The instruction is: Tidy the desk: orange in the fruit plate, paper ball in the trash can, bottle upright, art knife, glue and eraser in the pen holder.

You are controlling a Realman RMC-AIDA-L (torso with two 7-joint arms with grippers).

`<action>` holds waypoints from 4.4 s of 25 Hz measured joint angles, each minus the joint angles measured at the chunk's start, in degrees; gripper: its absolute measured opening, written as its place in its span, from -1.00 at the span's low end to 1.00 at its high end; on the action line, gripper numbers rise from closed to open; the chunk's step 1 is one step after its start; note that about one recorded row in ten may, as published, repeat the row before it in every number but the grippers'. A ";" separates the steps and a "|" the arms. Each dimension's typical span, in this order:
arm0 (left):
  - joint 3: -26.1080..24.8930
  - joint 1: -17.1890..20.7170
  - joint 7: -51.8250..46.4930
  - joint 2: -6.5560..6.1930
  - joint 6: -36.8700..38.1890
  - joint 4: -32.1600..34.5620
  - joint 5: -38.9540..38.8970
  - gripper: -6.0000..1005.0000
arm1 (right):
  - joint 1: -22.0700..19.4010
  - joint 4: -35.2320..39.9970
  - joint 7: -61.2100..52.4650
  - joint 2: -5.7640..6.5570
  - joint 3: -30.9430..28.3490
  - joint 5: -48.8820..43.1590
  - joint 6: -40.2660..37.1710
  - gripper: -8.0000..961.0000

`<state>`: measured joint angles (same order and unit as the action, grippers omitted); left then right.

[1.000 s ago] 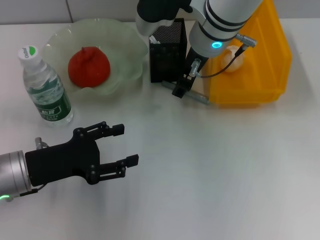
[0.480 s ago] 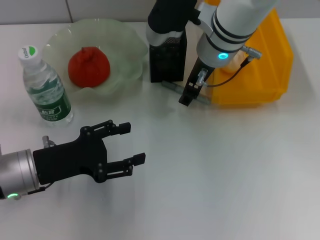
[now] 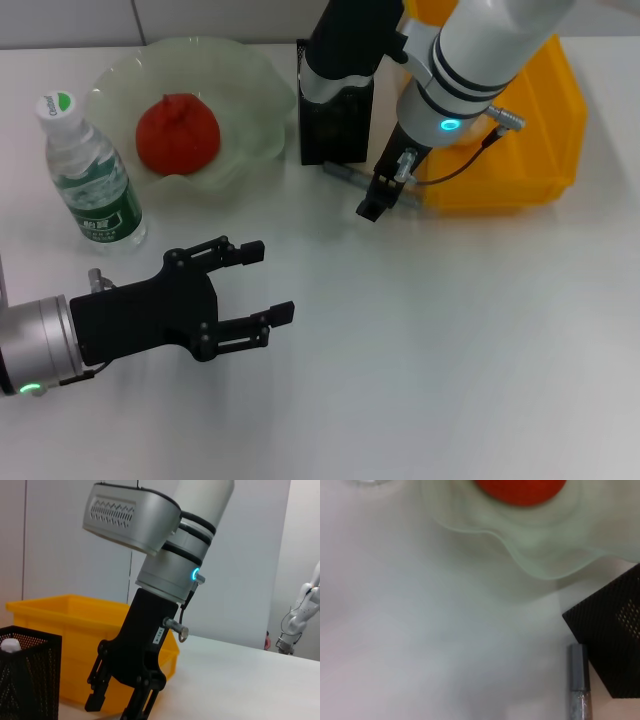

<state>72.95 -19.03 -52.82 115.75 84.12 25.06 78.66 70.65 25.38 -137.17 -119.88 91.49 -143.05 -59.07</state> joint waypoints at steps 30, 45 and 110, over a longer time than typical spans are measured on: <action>-0.13 -1.60 0.04 0.91 -1.40 0.08 -0.28 0.46 | -2.33 -0.97 2.80 0.00 -0.70 3.06 3.00 0.31; -1.33 -1.68 -0.09 0.53 -1.43 0.08 0.09 0.45 | -2.94 1.84 2.76 0.08 -0.95 4.29 -0.86 0.31; -1.32 -1.35 0.19 0.81 -0.92 0.17 0.09 0.40 | -4.04 0.59 1.68 0.00 -0.54 4.46 -0.69 -0.68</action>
<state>71.63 -20.38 -52.63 116.56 83.21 25.23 78.75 66.61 25.97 -135.49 -119.88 90.95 -138.60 -59.76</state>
